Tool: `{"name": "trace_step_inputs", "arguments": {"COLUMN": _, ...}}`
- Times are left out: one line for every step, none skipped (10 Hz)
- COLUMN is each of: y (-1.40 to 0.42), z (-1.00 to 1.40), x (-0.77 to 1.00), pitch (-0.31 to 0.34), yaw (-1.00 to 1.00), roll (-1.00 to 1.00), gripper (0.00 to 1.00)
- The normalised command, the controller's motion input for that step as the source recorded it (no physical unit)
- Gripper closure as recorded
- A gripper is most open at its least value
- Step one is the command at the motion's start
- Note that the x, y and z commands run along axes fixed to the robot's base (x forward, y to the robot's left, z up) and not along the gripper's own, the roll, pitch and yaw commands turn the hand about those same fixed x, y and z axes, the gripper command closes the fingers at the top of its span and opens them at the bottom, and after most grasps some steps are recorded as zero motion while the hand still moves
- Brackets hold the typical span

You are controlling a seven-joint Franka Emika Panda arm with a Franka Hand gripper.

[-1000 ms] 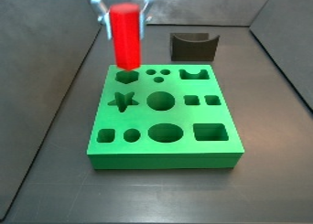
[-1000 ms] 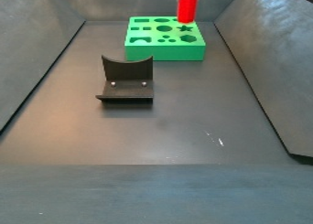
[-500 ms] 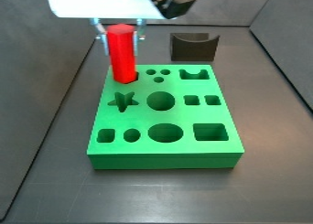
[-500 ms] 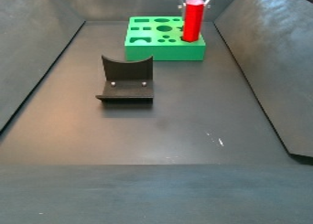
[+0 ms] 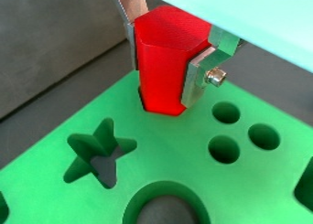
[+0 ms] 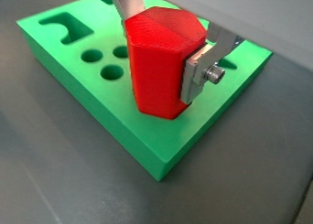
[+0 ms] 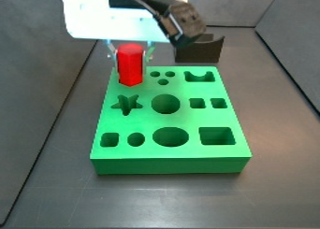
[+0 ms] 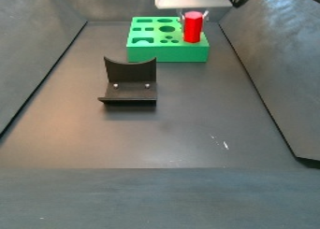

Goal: Insert the hexagon object.

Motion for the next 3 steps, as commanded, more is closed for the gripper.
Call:
{"name": "trace_step_inputs", "arguments": {"y": -0.01, "z": -0.58, "x": 0.00, "pitch": 0.000, "yaw": -0.13, "roll": -0.14, "gripper": 1.00}}
{"name": "trace_step_inputs", "arguments": {"y": 0.00, "z": -0.06, "x": 0.00, "pitch": 0.000, "yaw": 0.00, "roll": -0.04, "gripper": 1.00}}
{"name": "trace_step_inputs", "arguments": {"y": 0.00, "z": 0.00, "x": 0.00, "pitch": 0.000, "yaw": 0.00, "roll": 0.00, "gripper": 1.00}}
